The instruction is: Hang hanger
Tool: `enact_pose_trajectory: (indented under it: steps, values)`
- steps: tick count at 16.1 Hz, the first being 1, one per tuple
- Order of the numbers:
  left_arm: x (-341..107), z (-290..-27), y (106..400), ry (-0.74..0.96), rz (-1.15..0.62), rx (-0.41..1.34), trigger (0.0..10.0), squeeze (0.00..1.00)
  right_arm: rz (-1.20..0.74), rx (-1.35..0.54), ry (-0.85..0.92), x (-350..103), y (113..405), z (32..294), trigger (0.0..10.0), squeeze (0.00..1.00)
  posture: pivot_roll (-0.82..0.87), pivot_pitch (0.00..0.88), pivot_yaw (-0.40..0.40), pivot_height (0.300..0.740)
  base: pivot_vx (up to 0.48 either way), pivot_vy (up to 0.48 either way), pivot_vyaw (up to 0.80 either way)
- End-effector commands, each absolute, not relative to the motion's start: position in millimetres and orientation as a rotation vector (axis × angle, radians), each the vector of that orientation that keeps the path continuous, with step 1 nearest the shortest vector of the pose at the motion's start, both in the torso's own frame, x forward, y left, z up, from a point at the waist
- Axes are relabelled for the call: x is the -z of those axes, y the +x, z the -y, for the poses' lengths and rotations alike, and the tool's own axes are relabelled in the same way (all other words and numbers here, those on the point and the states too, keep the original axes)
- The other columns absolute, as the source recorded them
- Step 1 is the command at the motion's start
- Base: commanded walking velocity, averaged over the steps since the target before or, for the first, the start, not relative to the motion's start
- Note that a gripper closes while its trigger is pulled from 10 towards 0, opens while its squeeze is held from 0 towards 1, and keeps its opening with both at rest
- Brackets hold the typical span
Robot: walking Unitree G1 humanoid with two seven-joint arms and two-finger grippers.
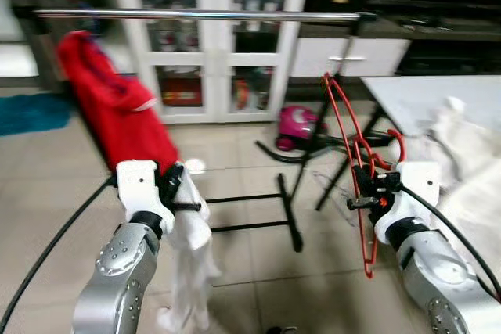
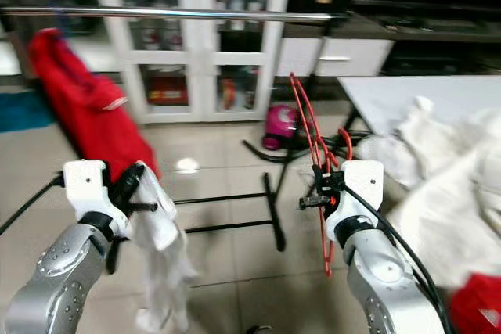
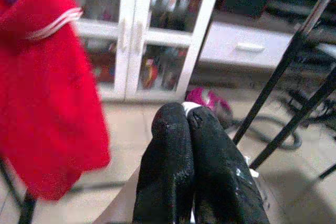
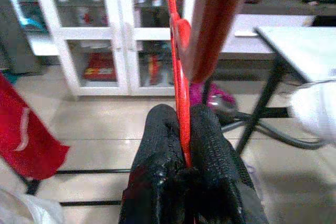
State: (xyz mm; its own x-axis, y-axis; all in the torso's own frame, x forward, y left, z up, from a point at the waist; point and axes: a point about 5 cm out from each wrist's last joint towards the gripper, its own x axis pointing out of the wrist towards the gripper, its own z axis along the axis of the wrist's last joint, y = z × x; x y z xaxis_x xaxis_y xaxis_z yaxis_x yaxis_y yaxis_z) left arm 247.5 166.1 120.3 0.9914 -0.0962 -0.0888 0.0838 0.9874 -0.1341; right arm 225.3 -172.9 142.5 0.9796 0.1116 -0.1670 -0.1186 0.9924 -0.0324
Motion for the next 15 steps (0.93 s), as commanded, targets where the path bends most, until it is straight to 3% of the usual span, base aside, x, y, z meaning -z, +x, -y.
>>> enact_pose_trajectory:
  steps: [1, 3, 7, 15]
  values:
    - [-134, -165, 248, -0.122, -0.019, 0.069, 10.0, 0.00, -0.142, -0.091, -0.066, -150, 226, 181, 10.0, 0.00, -0.03, 0.000, -0.072, 0.740, 0.000, 0.000, -0.80]
    - [-139, -167, 247, -0.116, -0.009, 0.054, 10.0, 0.00, -0.137, -0.042, -0.036, -150, 224, 187, 10.0, 0.00, -0.02, 0.000, -0.074, 0.740, 0.000, 0.000, -0.80]
    - [-135, -159, 240, -0.045, -0.101, 0.252, 10.0, 0.00, -0.157, -0.036, 0.037, -149, 220, 183, 10.0, 0.00, -0.03, 0.000, -0.042, 0.740, 0.000, 0.000, -0.79]
    - [-136, -150, 246, -0.031, -0.126, 0.333, 10.0, 0.00, -0.201, 0.046, 0.121, -141, 212, 184, 10.0, 0.00, -0.04, 0.000, 0.006, 0.740, 0.000, 0.000, -0.80]
